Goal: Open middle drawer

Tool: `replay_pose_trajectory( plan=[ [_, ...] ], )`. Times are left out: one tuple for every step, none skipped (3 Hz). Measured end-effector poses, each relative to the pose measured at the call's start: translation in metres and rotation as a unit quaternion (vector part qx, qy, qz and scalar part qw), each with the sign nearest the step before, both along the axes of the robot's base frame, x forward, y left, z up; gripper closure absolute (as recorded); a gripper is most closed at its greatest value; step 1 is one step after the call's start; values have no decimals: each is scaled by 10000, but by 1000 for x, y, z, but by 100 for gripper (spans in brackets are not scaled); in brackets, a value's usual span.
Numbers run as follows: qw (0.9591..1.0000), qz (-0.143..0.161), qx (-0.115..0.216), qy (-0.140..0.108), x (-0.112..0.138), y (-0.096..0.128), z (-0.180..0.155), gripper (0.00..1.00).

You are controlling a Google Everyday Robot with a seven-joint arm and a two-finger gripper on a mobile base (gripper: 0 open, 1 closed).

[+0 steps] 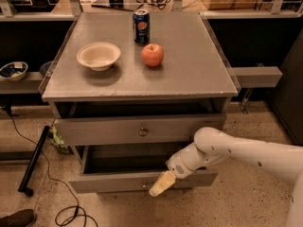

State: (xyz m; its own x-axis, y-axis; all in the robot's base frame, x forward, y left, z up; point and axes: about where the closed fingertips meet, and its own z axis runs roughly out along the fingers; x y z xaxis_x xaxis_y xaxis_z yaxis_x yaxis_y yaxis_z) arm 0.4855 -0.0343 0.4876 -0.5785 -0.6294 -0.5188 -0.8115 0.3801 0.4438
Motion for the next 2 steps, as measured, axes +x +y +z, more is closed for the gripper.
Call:
replay_pose_trajectory(
  plan=[
    [9999,81,-33,71,0,3,-8,0],
    [9997,112,-34,221,-4,3,-20,0]
  ],
)
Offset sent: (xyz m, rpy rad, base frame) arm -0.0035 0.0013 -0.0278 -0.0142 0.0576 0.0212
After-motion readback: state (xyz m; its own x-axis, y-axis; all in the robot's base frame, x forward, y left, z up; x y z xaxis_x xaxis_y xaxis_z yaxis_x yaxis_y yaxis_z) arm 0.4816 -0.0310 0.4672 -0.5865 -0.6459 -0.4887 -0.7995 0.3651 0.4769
